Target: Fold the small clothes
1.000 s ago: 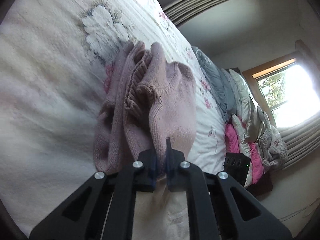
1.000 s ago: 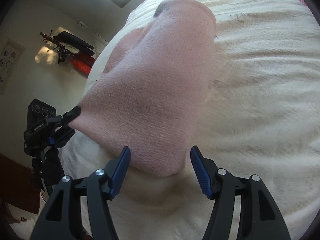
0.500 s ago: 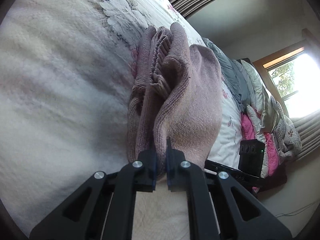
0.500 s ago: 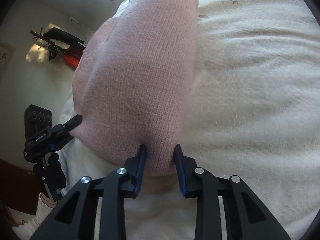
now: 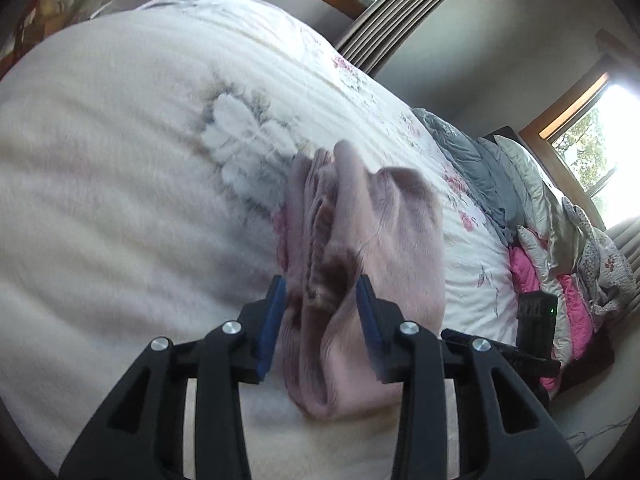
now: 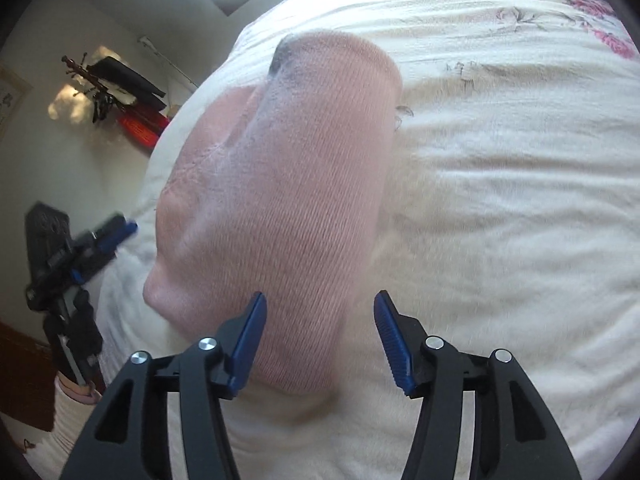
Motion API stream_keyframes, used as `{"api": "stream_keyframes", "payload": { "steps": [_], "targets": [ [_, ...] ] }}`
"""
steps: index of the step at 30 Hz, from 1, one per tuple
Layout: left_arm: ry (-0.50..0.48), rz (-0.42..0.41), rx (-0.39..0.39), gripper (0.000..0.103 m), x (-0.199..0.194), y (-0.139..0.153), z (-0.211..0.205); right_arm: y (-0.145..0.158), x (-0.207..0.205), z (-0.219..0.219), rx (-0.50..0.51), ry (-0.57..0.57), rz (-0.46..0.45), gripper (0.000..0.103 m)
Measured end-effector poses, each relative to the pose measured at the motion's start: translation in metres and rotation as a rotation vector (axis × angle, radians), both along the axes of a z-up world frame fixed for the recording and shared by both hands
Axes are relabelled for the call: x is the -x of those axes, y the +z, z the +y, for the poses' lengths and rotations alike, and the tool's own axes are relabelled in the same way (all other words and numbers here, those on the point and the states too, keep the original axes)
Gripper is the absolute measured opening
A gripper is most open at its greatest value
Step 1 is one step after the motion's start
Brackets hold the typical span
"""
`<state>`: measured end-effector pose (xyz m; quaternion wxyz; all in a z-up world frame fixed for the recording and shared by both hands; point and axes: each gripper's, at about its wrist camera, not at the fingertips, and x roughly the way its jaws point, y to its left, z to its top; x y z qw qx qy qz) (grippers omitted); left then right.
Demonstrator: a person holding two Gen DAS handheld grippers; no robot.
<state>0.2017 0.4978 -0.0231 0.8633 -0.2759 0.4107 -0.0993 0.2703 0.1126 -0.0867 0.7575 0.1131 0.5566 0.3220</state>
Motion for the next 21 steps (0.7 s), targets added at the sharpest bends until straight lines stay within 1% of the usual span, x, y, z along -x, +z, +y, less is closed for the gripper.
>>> {"api": "stream_keyframes", "payload": {
  "steps": [2, 4, 6, 9, 10, 11, 12, 13, 14, 16, 18, 19, 20, 21],
  "targets": [
    [-0.024, 0.005, -0.047, 0.039, -0.034, 0.009, -0.015, -0.002, -0.003, 0.003, -0.004, 0.003, 0.0, 0.056],
    [-0.04, 0.026, -0.097, 0.04, -0.067, 0.008, -0.029, -0.005, -0.007, 0.003, -0.008, 0.004, 0.002, 0.056],
    [-0.039, 0.069, -0.124, 0.04, -0.093, 0.0, -0.037, -0.005, -0.008, 0.011, -0.011, 0.004, 0.005, 0.056],
    [-0.022, 0.123, -0.151, 0.041, -0.117, -0.016, -0.04, -0.009, -0.008, 0.015, -0.014, 0.011, 0.009, 0.057],
    [-0.017, 0.132, -0.156, 0.041, -0.121, -0.02, -0.039, -0.01, -0.009, 0.015, -0.012, 0.015, 0.006, 0.058],
    [-0.014, 0.138, -0.145, 0.04, -0.125, -0.023, -0.039, -0.01, -0.009, 0.016, -0.01, 0.018, 0.002, 0.058],
    [-0.019, 0.143, -0.129, 0.037, -0.126, -0.025, -0.039, -0.009, -0.01, 0.018, -0.009, 0.022, 0.0, 0.058],
    [-0.025, 0.144, -0.114, 0.013, -0.127, -0.027, -0.039, -0.009, -0.011, 0.019, -0.008, 0.025, -0.002, 0.058],
    [-0.029, 0.145, -0.099, 0.01, -0.127, -0.029, -0.038, -0.009, -0.011, 0.02, -0.008, 0.025, -0.004, 0.058],
    [-0.013, 0.127, -0.076, 0.009, -0.12, -0.027, -0.033, -0.008, -0.011, 0.022, -0.007, 0.022, -0.009, 0.059],
    [0.036, 0.099, -0.07, 0.009, -0.108, -0.022, -0.02, -0.008, -0.009, 0.021, -0.008, 0.025, -0.013, 0.059],
    [0.053, 0.093, -0.053, 0.009, -0.104, -0.022, -0.014, -0.009, -0.009, 0.021, -0.009, 0.026, -0.015, 0.059],
    [0.067, 0.1, -0.033, 0.009, -0.102, -0.027, -0.006, -0.008, -0.009, 0.023, -0.013, 0.028, -0.016, 0.059],
    [0.074, 0.13, -0.03, 0.009, -0.103, -0.036, -0.001, -0.008, -0.01, 0.026, -0.016, 0.03, -0.019, 0.06]
  ]
}}
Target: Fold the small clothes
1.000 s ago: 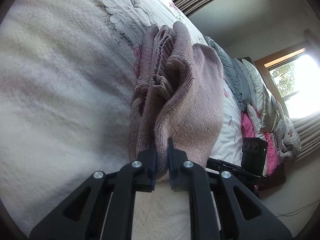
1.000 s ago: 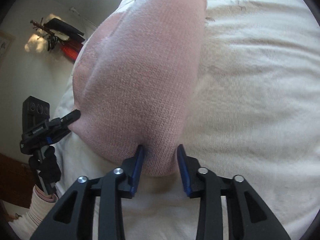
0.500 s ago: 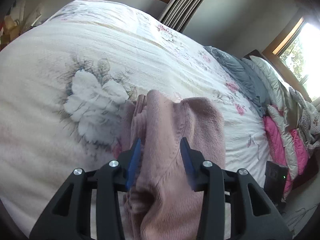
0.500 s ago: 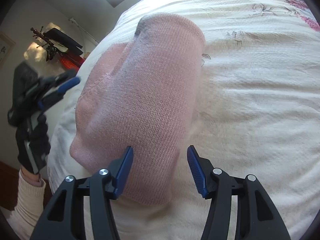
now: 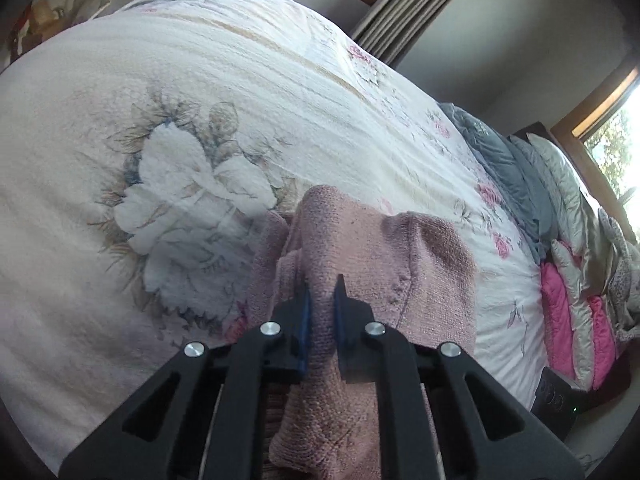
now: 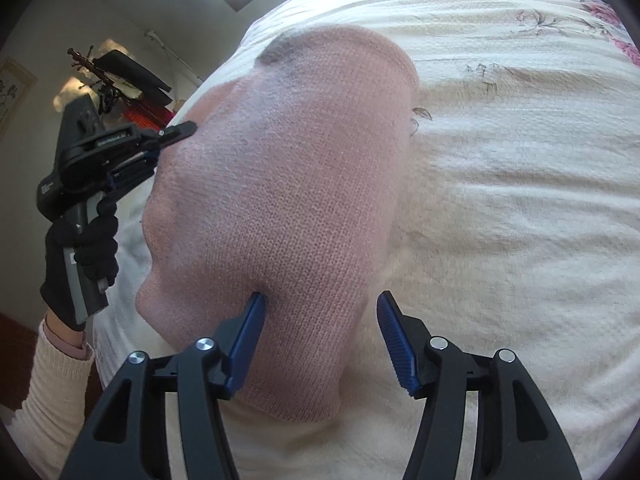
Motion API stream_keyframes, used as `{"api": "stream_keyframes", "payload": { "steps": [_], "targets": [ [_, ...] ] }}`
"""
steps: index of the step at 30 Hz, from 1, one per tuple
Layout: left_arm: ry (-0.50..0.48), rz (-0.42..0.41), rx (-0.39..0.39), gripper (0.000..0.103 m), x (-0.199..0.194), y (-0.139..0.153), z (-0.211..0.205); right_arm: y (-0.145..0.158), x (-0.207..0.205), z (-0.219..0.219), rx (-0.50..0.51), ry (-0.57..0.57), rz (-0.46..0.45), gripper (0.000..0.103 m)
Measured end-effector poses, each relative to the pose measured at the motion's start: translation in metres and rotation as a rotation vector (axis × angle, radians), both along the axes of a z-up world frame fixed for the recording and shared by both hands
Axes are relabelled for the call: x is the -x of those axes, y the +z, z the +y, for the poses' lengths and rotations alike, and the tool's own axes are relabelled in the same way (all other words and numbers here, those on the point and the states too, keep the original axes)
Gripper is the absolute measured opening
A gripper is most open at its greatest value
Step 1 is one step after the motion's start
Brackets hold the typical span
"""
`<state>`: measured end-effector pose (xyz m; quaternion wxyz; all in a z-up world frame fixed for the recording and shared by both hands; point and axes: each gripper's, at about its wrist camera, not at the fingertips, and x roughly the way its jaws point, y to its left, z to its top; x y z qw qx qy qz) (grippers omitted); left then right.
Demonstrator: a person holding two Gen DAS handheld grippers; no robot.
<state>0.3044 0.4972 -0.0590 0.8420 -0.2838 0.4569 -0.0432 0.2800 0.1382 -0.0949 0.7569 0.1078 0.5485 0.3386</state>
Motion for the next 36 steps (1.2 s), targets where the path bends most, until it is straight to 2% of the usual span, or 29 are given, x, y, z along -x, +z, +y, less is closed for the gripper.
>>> {"api": "stream_keyframes", "payload": {
  "steps": [2, 3, 5, 8, 9, 12, 13, 16, 20, 23, 27, 29, 32, 35, 36],
  "targets": [
    [-0.017, 0.06, 0.016, 0.009, -0.006, -0.018, 0.003, -0.001, 0.001, 0.004, 0.006, 0.005, 0.002, 0.06],
    [-0.022, 0.062, 0.028, 0.01, -0.007, -0.02, 0.001, -0.002, 0.001, 0.008, 0.015, 0.006, 0.002, 0.06],
    [-0.036, 0.058, 0.065, 0.011, -0.007, -0.015, 0.003, -0.002, 0.001, 0.01, 0.026, 0.01, 0.0, 0.06],
    [-0.041, 0.036, 0.1, 0.02, 0.006, -0.002, 0.008, 0.0, 0.001, 0.008, 0.027, 0.006, -0.001, 0.06],
    [-0.045, 0.03, 0.109, 0.031, 0.011, 0.002, 0.009, 0.002, 0.003, 0.008, 0.025, 0.005, -0.003, 0.06],
    [-0.069, 0.017, 0.128, 0.053, 0.033, 0.009, 0.01, 0.005, 0.003, -0.003, 0.0, -0.004, -0.008, 0.061],
    [-0.077, 0.025, 0.124, 0.055, 0.039, 0.008, 0.009, 0.007, 0.003, -0.004, -0.012, -0.007, -0.01, 0.061],
    [-0.108, 0.042, 0.105, 0.06, 0.052, 0.002, 0.004, 0.009, 0.001, -0.013, -0.038, -0.024, -0.013, 0.064],
    [-0.142, 0.083, 0.088, 0.062, 0.047, -0.017, -0.004, 0.003, -0.007, -0.021, -0.079, -0.057, 0.023, 0.065],
    [-0.163, 0.115, 0.135, 0.065, 0.038, -0.034, -0.006, 0.0, -0.012, -0.021, -0.116, -0.06, 0.041, 0.065],
    [-0.197, 0.142, 0.263, 0.072, 0.028, -0.058, -0.009, -0.007, -0.02, -0.019, -0.149, -0.054, 0.063, 0.067],
    [-0.207, 0.134, 0.293, 0.074, 0.024, -0.065, -0.011, -0.012, -0.025, -0.019, -0.166, -0.06, 0.081, 0.068],
    [-0.234, 0.115, 0.305, 0.08, 0.021, -0.067, -0.018, -0.021, -0.035, -0.02, -0.221, -0.072, 0.114, 0.077],
    [-0.266, 0.104, 0.262, 0.076, 0.021, -0.068, -0.031, -0.032, -0.046, -0.015, -0.292, -0.071, 0.161, 0.083],
    [-0.271, 0.102, 0.256, 0.071, 0.02, -0.068, -0.033, -0.036, -0.05, -0.012, -0.307, -0.075, 0.174, 0.088]
  ]
}}
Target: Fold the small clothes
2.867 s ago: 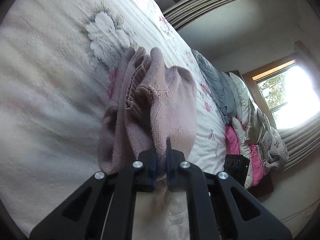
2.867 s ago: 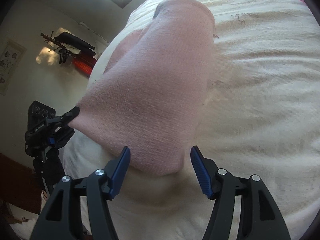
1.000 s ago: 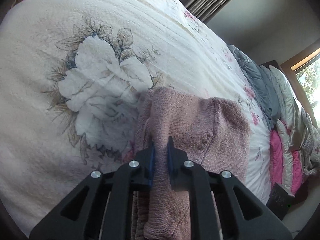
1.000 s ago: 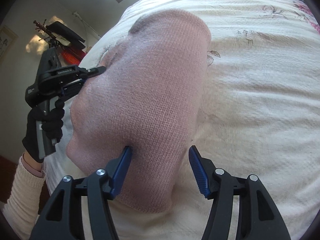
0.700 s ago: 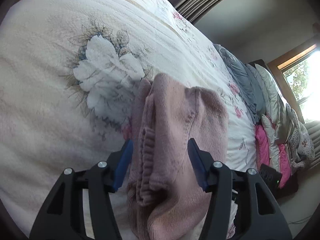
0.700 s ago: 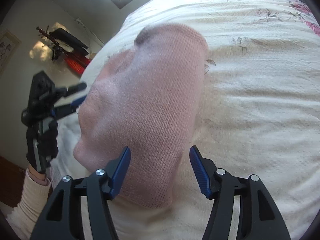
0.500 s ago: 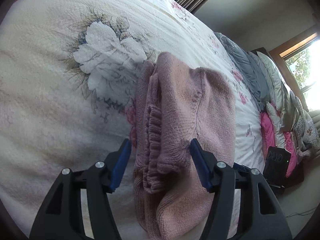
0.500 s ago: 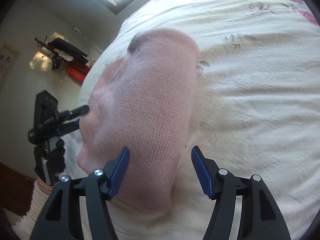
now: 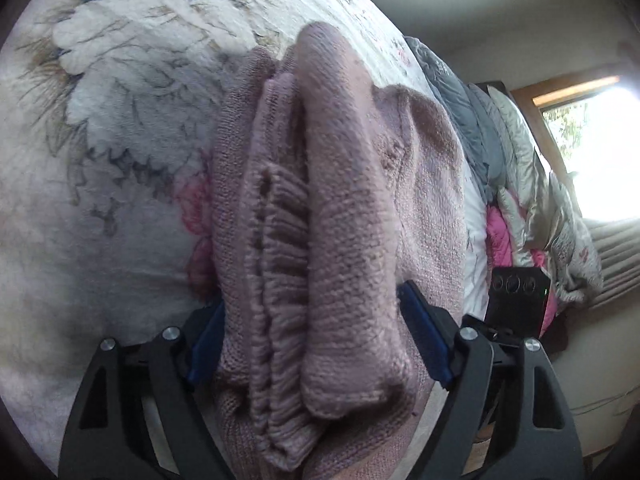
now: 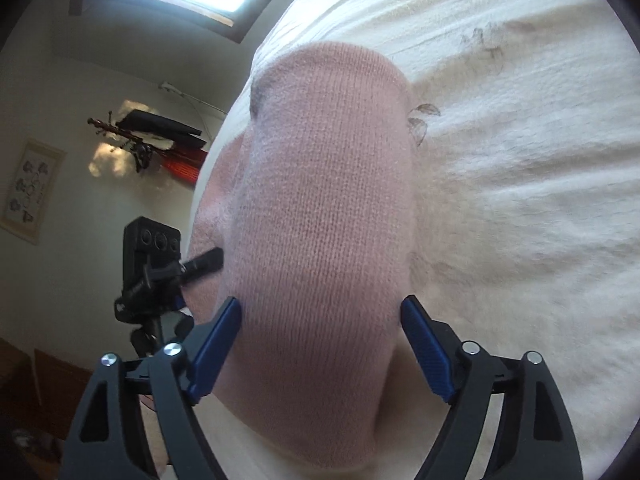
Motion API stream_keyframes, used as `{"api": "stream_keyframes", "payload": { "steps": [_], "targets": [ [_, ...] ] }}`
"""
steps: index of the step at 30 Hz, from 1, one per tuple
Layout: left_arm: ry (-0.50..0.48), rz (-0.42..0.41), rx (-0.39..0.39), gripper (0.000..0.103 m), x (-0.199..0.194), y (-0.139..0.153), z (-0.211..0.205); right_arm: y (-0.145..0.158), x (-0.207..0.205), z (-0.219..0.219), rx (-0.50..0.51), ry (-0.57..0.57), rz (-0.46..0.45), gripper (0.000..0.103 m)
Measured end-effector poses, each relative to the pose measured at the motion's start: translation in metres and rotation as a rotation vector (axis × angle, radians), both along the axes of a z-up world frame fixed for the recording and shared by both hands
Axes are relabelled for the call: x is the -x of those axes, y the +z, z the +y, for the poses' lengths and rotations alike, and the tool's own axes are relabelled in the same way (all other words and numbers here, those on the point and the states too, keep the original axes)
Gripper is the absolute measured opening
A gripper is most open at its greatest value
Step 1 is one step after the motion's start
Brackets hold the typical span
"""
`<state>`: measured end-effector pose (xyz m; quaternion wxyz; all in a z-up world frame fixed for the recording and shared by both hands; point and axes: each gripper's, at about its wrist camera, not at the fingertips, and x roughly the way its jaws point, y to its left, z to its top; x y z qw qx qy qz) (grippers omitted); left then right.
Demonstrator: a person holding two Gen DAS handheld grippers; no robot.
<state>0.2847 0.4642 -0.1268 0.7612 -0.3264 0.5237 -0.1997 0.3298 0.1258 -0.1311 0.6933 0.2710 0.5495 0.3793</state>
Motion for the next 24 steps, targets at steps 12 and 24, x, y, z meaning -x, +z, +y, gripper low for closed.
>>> {"api": "stream_keyframes", "payload": {
  "steps": [12, 24],
  "targets": [
    [0.017, -0.069, 0.167, 0.046, 0.023, 0.007, 0.0, 0.026, 0.007, -0.008, -0.07, -0.001, -0.061, 0.051],
    [-0.085, -0.164, 0.213, 0.045, 0.077, 0.037, -0.128, 0.09, 0.062, -0.113, 0.032, -0.007, -0.171, 0.05]
  ]
}}
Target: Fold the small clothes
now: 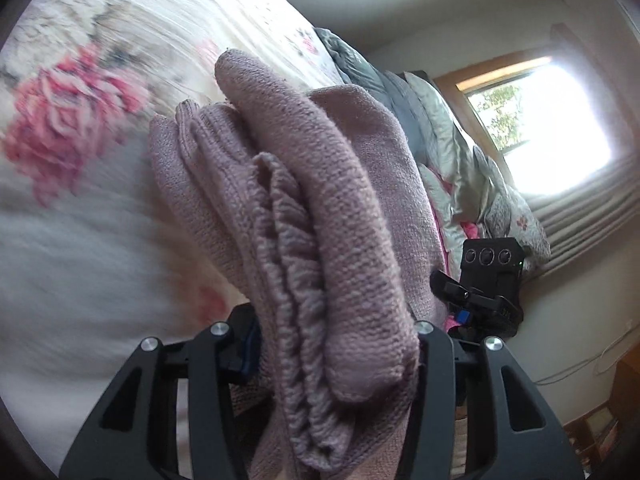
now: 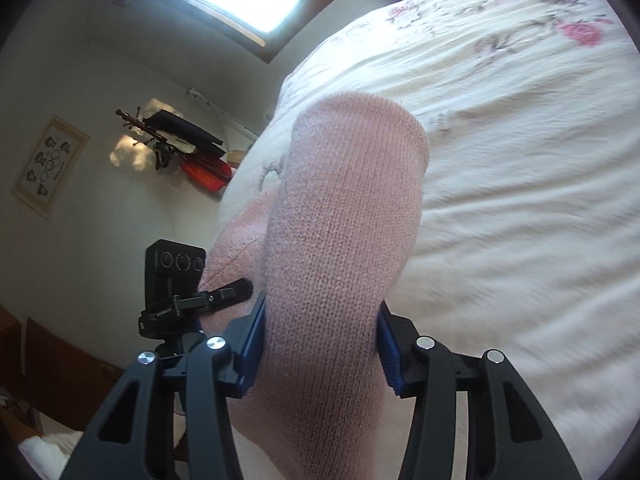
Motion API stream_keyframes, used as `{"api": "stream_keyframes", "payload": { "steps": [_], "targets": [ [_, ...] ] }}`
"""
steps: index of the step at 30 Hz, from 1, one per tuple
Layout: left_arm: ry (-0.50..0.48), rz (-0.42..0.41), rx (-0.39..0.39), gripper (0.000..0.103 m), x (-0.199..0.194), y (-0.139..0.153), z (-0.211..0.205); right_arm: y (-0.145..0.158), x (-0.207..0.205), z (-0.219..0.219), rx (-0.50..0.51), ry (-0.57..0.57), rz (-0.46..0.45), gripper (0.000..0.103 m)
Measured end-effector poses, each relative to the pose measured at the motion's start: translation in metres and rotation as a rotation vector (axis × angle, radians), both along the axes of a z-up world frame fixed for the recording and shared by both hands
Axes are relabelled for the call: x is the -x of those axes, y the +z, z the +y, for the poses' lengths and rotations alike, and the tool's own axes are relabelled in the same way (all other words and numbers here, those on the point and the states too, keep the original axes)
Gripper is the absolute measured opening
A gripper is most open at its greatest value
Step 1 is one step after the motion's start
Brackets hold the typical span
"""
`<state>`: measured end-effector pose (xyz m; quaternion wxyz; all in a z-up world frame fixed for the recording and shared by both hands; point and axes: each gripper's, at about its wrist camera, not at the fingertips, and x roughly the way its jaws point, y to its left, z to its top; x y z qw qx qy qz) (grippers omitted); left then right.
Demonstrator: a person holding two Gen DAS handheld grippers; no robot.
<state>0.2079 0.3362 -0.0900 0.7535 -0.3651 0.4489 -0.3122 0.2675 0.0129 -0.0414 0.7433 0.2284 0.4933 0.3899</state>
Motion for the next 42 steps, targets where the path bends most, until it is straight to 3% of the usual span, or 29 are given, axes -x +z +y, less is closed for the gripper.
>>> {"api": "stream_keyframes", "payload": {
  "steps": [4, 10, 13, 18, 22, 25, 27, 30, 33, 35, 36, 37, 39, 42],
  "targets": [
    [0.001, 0.02, -0.02, 0.045, 0.013, -0.015, -0.041, -0.01, 0.018, -0.036, 0.027, -0.042, 0.017, 0.05],
    [0.028, 0.076, -0.099, 0.046, 0.034, -0.056, -0.059, -0.062, 0.029, -0.054, 0.078, -0.071, 0.103, 0.05],
    [0.022, 0.03, -0.139, 0.047, 0.045, -0.066, -0.065, -0.084, 0.039, -0.057, 0.038, -0.096, 0.115, 0.052],
    [0.017, 0.057, -0.184, 0.051, 0.039, -0.06, -0.071, -0.111, 0.041, -0.073, -0.056, -0.157, 0.18, 0.058],
    [0.045, 0.082, -0.212, 0.051, 0.051, -0.036, -0.064, -0.088, 0.049, -0.07, 0.061, -0.157, 0.122, 0.064],
    [0.101, 0.016, -0.246, 0.049, 0.067, -0.01, -0.049, -0.06, 0.06, -0.074, 0.169, -0.185, 0.02, 0.064],
    [0.138, -0.046, -0.282, 0.049, 0.066, 0.013, -0.043, -0.046, 0.064, -0.079, 0.181, -0.202, -0.012, 0.065],
    [0.132, -0.064, -0.379, 0.049, 0.04, 0.033, -0.048, -0.037, 0.071, -0.082, 0.172, -0.212, -0.034, 0.065],
    [0.139, -0.037, -0.471, 0.049, 0.007, 0.028, -0.055, -0.034, 0.074, -0.073, 0.204, -0.21, -0.057, 0.065],
    [0.131, 0.003, -0.476, 0.049, -0.015, 0.018, -0.056, -0.034, 0.075, -0.066, 0.193, -0.202, -0.058, 0.065],
    [0.126, 0.019, -0.473, 0.046, -0.023, 0.013, -0.055, -0.035, 0.074, -0.067, 0.188, -0.199, -0.058, 0.065],
    [0.12, 0.029, -0.464, 0.029, -0.03, 0.01, -0.056, -0.037, 0.074, -0.065, 0.188, -0.199, -0.056, 0.065],
    [0.112, 0.038, -0.434, 0.01, -0.037, 0.005, -0.056, -0.038, 0.072, -0.061, 0.189, -0.199, -0.051, 0.065],
    [0.198, 0.017, -0.383, 0.009, -0.026, 0.006, -0.043, -0.04, 0.068, -0.054, 0.194, -0.195, -0.05, 0.065]
  ]
}}
